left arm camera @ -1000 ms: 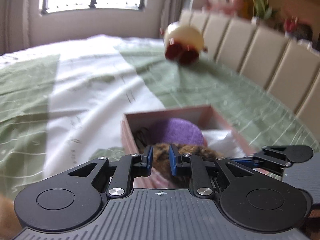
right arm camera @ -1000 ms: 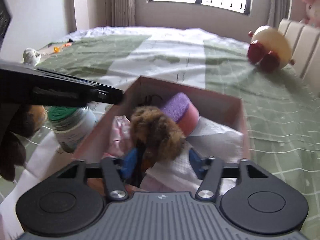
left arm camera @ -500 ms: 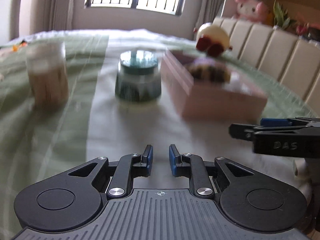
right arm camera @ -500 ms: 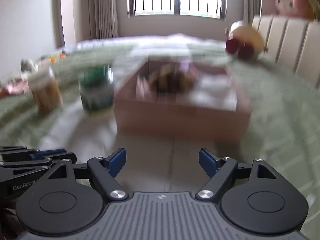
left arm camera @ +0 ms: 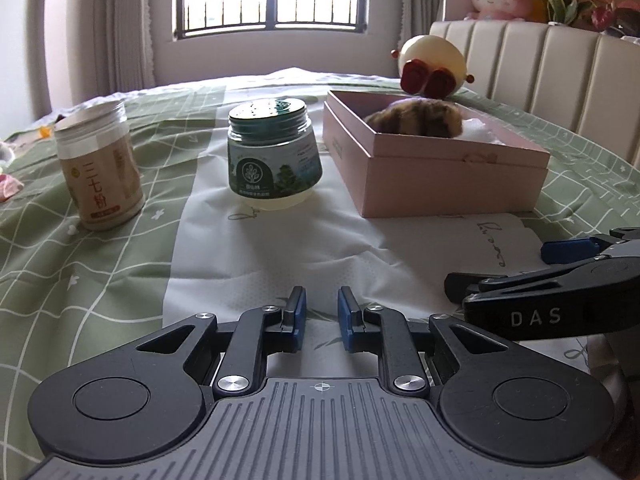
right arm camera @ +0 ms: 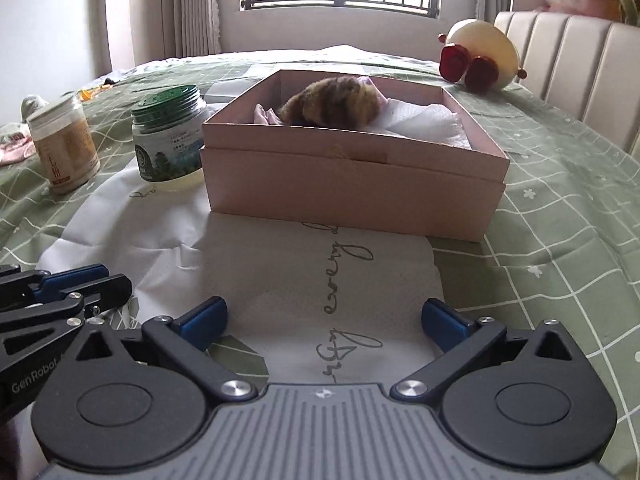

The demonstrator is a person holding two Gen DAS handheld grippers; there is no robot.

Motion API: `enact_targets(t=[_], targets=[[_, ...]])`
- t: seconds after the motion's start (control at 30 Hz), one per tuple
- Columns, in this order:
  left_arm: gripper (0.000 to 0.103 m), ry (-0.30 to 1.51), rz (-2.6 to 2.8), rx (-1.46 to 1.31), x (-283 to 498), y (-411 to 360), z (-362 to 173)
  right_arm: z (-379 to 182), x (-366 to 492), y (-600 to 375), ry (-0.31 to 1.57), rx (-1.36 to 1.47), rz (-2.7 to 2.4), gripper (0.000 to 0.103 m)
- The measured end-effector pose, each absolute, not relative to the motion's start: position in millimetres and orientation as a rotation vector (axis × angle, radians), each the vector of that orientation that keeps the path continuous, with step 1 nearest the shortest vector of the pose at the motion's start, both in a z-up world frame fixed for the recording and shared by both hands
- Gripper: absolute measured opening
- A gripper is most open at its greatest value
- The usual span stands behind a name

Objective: Organize soft objects

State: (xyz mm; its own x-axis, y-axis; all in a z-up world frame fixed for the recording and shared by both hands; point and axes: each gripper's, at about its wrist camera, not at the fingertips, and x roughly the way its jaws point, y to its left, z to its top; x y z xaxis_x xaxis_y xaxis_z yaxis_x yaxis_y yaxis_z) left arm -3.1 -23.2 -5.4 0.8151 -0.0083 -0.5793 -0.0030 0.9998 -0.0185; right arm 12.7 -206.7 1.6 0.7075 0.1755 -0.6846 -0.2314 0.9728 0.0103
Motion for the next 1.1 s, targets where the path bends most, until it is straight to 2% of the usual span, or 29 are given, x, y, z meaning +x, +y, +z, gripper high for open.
enact_targets(t=[1.1], targets=[[0.020, 0.618, 0.002, -0.005, -2.4, -25.4, -6.7, 1.8, 12.2, -211.1, 0.749, -0.043, 0.240, 0.103]])
